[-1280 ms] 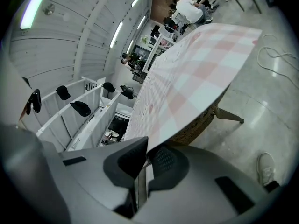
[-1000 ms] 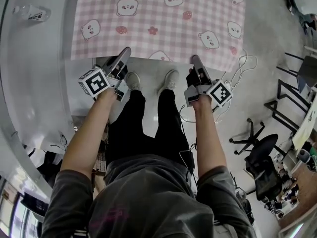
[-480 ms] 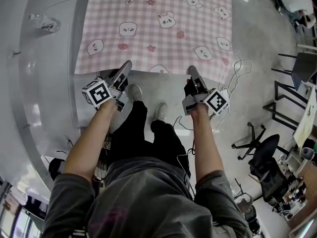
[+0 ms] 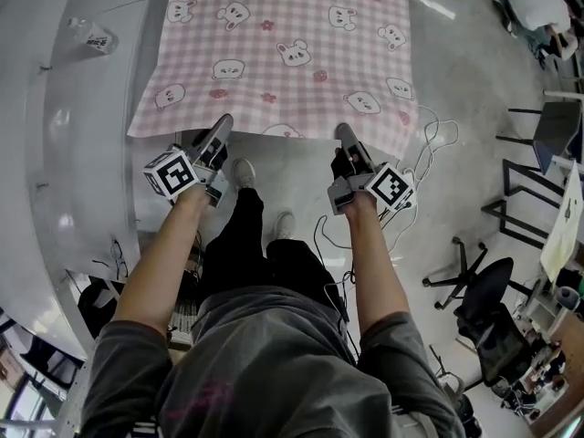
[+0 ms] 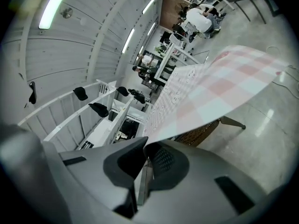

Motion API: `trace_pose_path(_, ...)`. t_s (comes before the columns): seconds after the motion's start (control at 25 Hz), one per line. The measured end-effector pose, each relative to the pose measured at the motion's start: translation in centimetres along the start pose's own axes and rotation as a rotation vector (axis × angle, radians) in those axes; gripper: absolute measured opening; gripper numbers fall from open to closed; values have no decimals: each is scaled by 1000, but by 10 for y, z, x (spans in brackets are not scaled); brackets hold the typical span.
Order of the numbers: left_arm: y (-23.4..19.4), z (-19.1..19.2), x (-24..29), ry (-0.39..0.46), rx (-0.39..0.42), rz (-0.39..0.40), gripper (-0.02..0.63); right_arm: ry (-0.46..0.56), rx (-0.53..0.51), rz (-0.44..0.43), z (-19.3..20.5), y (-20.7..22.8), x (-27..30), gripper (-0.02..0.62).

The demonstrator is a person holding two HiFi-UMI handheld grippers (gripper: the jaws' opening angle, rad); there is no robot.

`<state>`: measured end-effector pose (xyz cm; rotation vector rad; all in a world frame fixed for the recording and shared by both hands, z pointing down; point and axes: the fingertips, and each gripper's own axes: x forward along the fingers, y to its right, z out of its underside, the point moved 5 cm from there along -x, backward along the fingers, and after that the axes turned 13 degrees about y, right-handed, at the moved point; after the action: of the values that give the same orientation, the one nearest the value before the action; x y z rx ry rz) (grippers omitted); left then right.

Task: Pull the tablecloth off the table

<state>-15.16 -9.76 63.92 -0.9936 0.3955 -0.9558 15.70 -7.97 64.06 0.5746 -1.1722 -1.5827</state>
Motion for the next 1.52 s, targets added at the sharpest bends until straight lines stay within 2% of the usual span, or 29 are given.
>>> trace_pose_path(0.16, 28, -15, 10, 9, 23, 3, 2, -1, 0, -26, -22, -18, 4, 5)
trace_pose_path(0.4, 41, -22, -4, 53, 36, 19, 2, 7, -8, -62, -21, -33, -2, 6)
trace_pose_path(0.72, 87, -68, 31, 85, 52, 41, 2, 38, -5, -97, -75, -83, 28, 6)
trace_pose_path(1.16, 146, -61, -29, 114, 87, 81, 3, 42, -10, -151, -70, -125, -37, 5)
trace_pose_path(1.36, 176, -64, -53, 119, 104, 103, 3, 54, -36, -195, -74, -157, -64, 6)
trace_pose_path(1.52, 195, -75, -70, 133, 122, 151, 3, 74, -65, -235, -74, -187, -78, 6)
